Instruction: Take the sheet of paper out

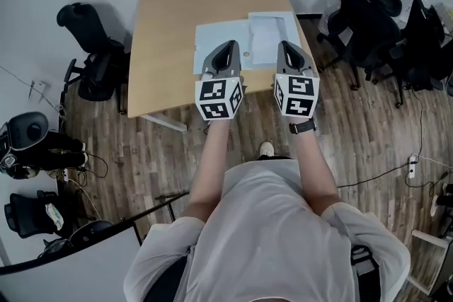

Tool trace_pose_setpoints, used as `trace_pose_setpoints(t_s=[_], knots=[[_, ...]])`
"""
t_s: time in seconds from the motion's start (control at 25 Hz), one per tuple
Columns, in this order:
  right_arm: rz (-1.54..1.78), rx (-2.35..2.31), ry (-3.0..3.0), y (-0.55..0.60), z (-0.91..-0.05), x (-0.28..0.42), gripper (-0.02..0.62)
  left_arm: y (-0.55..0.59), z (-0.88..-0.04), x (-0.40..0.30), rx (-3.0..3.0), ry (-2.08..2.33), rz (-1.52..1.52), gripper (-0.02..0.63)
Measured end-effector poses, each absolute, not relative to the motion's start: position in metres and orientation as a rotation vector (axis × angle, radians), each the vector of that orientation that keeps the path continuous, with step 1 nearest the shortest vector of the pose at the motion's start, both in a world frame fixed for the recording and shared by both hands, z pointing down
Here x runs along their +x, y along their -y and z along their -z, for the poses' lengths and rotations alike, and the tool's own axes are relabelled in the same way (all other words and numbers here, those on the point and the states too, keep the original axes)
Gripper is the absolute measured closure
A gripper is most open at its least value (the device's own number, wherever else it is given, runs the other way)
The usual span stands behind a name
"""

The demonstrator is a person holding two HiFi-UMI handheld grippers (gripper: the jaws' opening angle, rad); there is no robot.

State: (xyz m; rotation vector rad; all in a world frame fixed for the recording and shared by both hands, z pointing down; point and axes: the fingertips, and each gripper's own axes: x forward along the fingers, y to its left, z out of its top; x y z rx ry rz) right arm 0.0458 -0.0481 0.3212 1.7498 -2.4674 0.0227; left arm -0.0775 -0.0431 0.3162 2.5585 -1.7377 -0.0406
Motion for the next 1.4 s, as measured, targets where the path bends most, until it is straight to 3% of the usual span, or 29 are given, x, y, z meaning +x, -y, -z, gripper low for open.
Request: trace_pose_setpoints(t_s=[0.44, 1.4], knots=[[-0.07, 1.639, 2.488, 0.127, -0.377, 0.067, 0.583, 0.121, -0.385, -0.032, 2.512, 1.605, -0.05, 0.597], [-0.292, 1.537, 2.25, 0.294, -0.493, 0.043, 0.583, 0.302, -0.531, -0.067, 2.306, 1.42, -0.303, 0.597]])
